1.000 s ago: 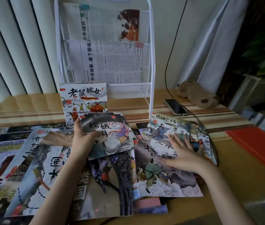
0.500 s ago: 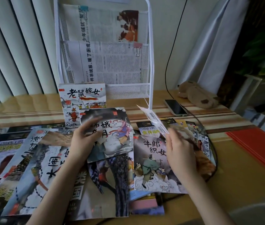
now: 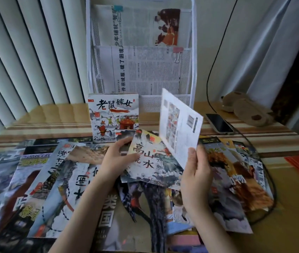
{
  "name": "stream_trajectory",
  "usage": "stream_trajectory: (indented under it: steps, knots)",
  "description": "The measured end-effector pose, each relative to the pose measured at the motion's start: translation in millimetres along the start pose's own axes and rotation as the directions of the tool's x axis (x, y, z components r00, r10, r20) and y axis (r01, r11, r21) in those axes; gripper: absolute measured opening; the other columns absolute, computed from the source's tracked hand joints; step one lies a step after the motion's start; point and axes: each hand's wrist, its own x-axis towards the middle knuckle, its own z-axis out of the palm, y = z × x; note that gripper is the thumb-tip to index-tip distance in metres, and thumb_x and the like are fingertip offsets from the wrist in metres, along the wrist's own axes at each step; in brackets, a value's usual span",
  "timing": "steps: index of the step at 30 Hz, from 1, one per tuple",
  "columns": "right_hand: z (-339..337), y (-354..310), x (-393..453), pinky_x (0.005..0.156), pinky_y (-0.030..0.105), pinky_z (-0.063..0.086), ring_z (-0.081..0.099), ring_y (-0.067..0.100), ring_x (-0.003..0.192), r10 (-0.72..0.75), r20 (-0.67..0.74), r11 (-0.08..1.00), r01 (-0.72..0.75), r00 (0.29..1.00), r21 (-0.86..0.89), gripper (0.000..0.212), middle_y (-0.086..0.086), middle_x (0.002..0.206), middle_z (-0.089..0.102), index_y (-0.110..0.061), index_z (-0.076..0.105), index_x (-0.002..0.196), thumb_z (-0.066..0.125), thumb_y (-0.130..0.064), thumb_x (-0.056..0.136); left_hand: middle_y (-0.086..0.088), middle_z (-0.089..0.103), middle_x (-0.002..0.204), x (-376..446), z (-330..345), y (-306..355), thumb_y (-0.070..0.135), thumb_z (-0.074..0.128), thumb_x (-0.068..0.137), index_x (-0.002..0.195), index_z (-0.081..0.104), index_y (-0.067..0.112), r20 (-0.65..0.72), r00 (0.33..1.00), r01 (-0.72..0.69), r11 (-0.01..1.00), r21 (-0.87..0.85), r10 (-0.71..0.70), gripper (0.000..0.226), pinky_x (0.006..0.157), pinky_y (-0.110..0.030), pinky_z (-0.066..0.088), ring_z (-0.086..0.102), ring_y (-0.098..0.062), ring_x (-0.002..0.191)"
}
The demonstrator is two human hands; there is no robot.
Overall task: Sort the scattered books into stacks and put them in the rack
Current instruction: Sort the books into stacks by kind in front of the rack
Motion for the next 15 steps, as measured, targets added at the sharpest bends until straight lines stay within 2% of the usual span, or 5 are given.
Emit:
stream_trajectory:
  steps: [4,7,9,11,15]
  knots:
    - [0,6,0,0.031,0.011,0.025,0.043,-0.001,0.038,-0.066,0.259,0.964,0.129,0.964,-0.234,0.036,-0.012,0.058,0.058,-0.019,0.068,0.110,0.042,-0.038,0.096,0.007,0.059,0.119,-1,-3,3,-0.003,0.058,0.086,0.132,0.047,0.027,0.001,0.999,-0.039,0.993,-0.108,0.040,0.056,0.073,-0.022,0.054,0.064,-0.011,0.100]
    - [6,1,0,0.066,0.018,0.056,0.060,0.000,0.109,-0.091,0.696,0.863,0.405,0.712,-0.302,0.044,-0.017,0.127,0.058,-0.045,0.050,0.127,0.026,-0.062,0.094,0.010,0.054,0.123,2,-4,2,0.009,0.043,0.096,0.132,0.048,0.027,-0.045,0.998,-0.041,0.994,-0.097,0.037,0.040,0.086,-0.025,0.043,0.052,-0.012,0.116]
    - [5,-6,0,0.108,0.028,0.030,0.025,-0.001,0.135,-0.038,0.809,0.875,0.411,0.586,-0.256,0.048,-0.024,0.145,0.033,-0.053,0.033,0.135,0.023,-0.067,0.091,-0.002,0.063,0.111,2,-7,2,0.037,0.044,0.097,0.107,0.063,0.026,-0.092,0.994,0.041,0.983,-0.181,-0.058,0.024,0.089,-0.035,0.043,0.057,-0.022,0.106]
    - [-3,-11,3,0.114,0.028,-0.001,-0.001,-0.005,0.138,0.010,0.873,0.919,0.340,0.487,-0.200,0.055,-0.026,0.152,0.009,-0.053,0.016,0.142,0.026,-0.065,0.090,-0.002,0.064,0.097,4,-10,0,0.050,0.051,0.091,0.096,0.063,0.028,-0.075,0.996,0.039,0.973,-0.229,-0.058,0.025,0.088,-0.043,0.045,0.061,-0.028,0.096]
    - [-54,-5,14,0.111,0.045,-0.020,-0.037,0.001,0.133,0.196,0.908,0.933,0.214,0.370,-0.289,0.094,-0.026,0.145,-0.036,-0.054,-0.025,0.136,0.039,-0.079,0.072,-0.001,0.059,0.115,9,-18,-6,0.003,0.066,0.083,0.142,0.032,0.042,-0.091,0.996,-0.003,0.967,-0.256,-0.021,0.078,0.073,-0.035,0.054,0.068,-0.020,0.086]
